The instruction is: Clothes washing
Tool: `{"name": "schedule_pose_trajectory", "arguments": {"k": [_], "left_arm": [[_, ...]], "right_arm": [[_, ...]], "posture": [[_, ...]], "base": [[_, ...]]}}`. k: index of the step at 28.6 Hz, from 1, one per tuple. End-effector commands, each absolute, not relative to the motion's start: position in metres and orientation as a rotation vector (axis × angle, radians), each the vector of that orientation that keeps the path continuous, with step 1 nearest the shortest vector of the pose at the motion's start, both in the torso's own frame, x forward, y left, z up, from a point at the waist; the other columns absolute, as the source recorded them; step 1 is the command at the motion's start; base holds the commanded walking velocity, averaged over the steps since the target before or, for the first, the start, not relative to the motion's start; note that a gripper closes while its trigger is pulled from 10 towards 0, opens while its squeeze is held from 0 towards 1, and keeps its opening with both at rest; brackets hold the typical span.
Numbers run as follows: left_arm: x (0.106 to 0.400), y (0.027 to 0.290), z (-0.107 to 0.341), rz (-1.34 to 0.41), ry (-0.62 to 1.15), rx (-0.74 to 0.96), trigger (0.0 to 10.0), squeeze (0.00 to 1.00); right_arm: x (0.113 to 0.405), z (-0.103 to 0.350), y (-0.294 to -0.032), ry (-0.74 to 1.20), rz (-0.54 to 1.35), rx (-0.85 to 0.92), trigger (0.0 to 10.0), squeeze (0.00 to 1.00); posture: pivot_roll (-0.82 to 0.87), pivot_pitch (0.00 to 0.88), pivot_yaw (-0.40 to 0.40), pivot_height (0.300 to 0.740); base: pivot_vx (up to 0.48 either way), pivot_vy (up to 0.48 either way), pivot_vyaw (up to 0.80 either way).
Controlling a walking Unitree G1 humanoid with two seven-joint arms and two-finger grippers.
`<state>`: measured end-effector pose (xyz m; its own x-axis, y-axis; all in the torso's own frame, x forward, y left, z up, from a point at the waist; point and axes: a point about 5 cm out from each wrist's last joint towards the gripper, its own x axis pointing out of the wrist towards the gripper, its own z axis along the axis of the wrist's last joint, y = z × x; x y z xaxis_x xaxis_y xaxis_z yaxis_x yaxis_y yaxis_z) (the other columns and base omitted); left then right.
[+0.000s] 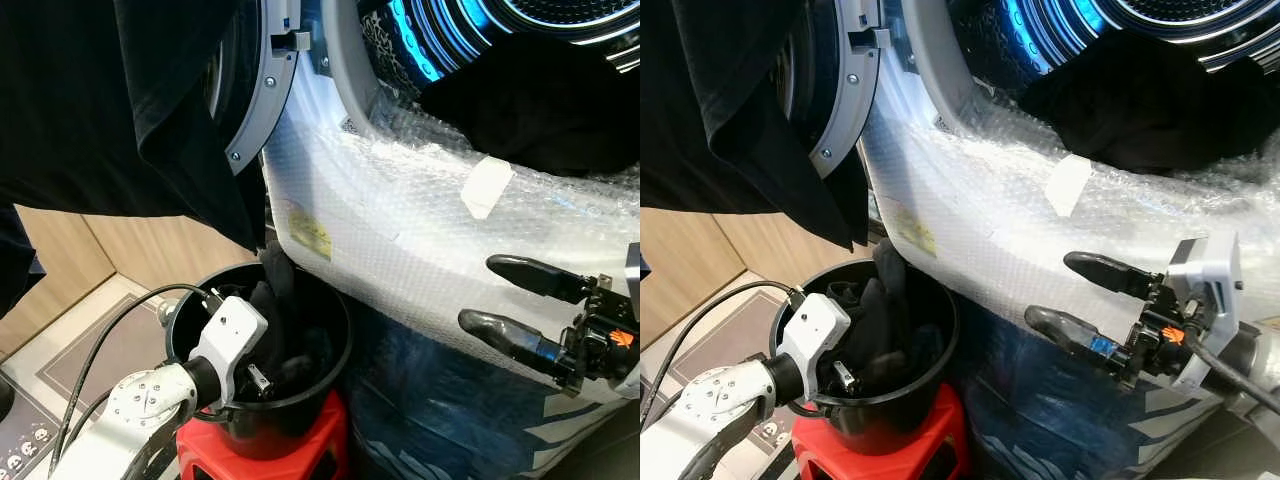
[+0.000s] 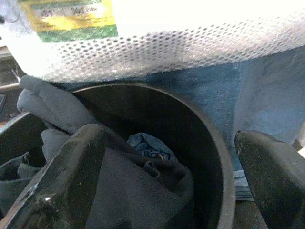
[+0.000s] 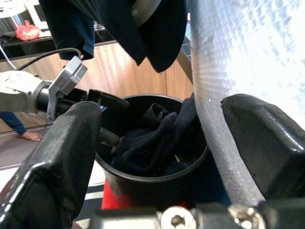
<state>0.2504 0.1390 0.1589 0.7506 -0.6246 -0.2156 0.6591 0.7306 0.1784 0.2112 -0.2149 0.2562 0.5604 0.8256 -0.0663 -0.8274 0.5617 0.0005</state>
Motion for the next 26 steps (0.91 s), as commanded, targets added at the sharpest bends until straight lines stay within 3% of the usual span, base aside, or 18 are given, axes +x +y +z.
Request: {"name": "schedule_pose_trajectory", "arguments": {"k": [1, 19, 26], "left_arm": [[0.257, 0.147, 0.154, -0.655, 0.165, 0.240, 10.0, 0.00], [0.287, 0.157, 0.122, -0.504, 0.251, 0.199, 10.0, 0.00], [0.304, 0.158, 0.110, -0.427, 0.304, 0.092, 10.0, 0.00]], "right_arm": [[0.210, 0.249, -0.214, 0.074, 0.996, -0.015, 10.0, 0.00], [0.206, 0.209, -0.199, 0.152, 1.056, 0.038, 10.0, 0.00], [0.203, 0.200, -0.190, 0.180, 1.069, 0.038, 10.0, 0.00]], "posture": [[-0.03, 0.119, 0.031, 0.740], [-0.05, 0.107, 0.036, 0.740], [-0.07, 0.124, 0.032, 0.740]], "base": [[0.000, 0.000, 0.00], [0.000, 0.000, 0.00], [0.000, 0.000, 0.00]]}}
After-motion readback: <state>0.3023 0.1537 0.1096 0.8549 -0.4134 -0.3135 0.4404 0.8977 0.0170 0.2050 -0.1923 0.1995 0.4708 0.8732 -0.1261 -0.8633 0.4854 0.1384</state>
